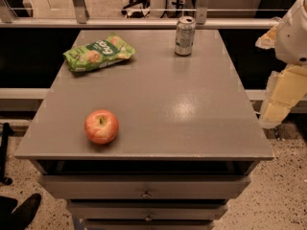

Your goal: Move 7up can near apple

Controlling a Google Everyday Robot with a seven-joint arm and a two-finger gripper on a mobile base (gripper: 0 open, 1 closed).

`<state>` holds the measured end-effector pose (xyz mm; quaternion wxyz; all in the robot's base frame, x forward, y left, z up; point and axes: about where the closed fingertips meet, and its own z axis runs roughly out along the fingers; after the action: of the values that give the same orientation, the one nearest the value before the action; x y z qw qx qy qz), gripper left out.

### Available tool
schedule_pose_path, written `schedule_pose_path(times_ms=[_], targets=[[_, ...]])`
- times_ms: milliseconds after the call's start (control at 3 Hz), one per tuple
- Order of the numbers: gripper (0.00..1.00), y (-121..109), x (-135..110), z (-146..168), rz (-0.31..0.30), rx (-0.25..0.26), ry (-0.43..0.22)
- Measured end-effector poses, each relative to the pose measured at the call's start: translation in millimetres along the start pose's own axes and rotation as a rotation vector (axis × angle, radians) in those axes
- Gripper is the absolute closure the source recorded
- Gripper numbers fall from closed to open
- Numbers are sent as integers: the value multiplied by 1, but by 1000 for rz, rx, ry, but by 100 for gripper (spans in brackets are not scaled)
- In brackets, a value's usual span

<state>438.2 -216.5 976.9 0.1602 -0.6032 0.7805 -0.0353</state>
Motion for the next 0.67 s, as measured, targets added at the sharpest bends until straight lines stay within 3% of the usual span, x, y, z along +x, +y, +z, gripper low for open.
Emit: schedule_pose_path(times_ms=[667], targets=[[0, -9, 1, 5, 24, 30, -26]])
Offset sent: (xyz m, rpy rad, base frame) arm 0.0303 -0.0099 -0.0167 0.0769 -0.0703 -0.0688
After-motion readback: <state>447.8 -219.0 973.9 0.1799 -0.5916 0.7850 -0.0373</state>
